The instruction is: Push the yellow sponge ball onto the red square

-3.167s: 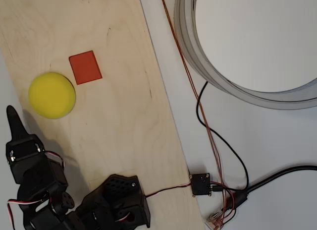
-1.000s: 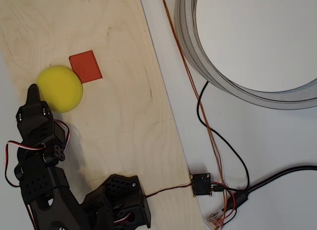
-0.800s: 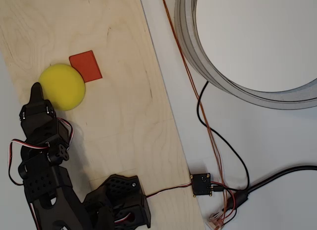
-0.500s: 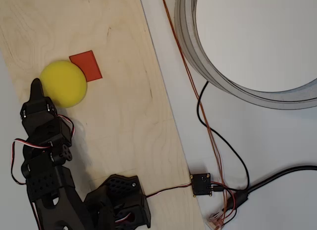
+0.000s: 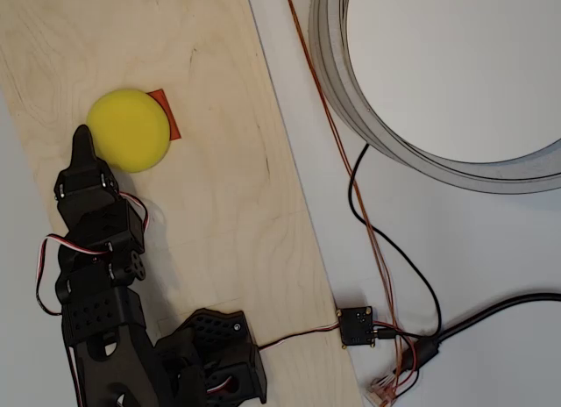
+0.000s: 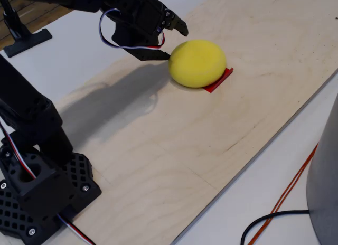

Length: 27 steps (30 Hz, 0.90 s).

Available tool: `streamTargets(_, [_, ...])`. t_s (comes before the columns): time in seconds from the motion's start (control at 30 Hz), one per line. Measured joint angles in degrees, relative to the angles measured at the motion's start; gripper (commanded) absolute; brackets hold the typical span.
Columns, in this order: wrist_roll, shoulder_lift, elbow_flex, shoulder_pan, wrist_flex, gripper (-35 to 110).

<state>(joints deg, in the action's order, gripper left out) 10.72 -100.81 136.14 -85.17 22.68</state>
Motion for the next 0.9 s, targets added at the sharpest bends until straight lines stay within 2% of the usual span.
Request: streamTargets(0.9, [-4.22, 2.72, 0.0, -4.04, -5.36, 21])
